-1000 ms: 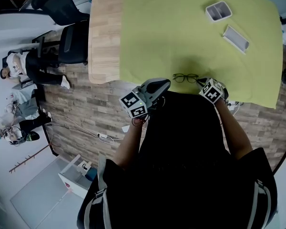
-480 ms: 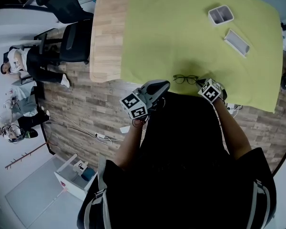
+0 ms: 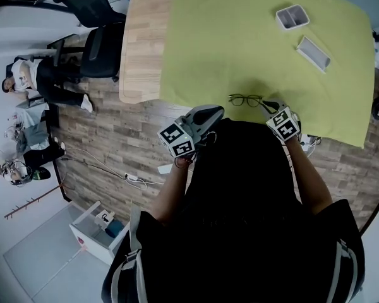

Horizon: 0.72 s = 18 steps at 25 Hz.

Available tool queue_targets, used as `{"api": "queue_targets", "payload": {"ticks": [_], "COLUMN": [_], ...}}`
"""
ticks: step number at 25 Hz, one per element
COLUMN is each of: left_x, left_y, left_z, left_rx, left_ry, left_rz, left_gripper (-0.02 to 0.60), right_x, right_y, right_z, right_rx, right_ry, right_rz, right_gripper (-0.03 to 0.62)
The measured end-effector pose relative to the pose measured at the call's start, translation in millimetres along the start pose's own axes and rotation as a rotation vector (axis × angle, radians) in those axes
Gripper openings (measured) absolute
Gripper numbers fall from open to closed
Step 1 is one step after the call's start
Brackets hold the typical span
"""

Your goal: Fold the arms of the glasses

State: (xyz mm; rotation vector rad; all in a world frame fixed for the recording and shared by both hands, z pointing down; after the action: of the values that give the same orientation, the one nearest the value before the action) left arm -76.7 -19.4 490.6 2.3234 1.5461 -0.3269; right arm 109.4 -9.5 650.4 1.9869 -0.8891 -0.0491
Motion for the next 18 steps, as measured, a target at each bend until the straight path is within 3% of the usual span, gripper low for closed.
{"api": "queue_targets", "payload": {"ticks": [3, 6, 10, 18], "left_x": [6.9, 11.8, 20.8, 37.3], "left_y": [-2.0, 3.0, 14.1, 24.3], "left_z": [0.5, -3.8, 4.3, 41.2], "left_rx": [0.011, 0.004, 0.019, 0.061], "left_ry": [-0.008, -0.002, 0.014, 0.118], "left_rz": [0.018, -0.002, -0.03, -0.064], "left_gripper": [0.018, 0.018, 0.018, 0.018], "right_x": [-13.9, -30.5, -44.9, -75.6], "right_y": [-40.2, -83.4, -128.8, -193.9], "right_z": [24.1, 43.1, 56.3, 89.1], "right_rx": [0.226, 0.398, 0.529, 0.732], "right_ry": [0.083, 0.088, 0.074, 0.021], "right_rz": [0.048, 0.088, 0.098, 0.118], "right_gripper": [0.034, 0.034, 0.034, 0.032]}}
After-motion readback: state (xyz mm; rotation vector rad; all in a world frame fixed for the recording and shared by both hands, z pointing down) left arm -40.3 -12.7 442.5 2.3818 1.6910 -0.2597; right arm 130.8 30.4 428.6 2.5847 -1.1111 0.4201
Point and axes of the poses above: the fingertips, and each gripper's own axes: y forward along the fingers, x to its right, z out of its top, the point moved 4 cm from there along -y, backward along the fingers, and after that the axes turned 12 degrees about y, right-handed, at the moved point
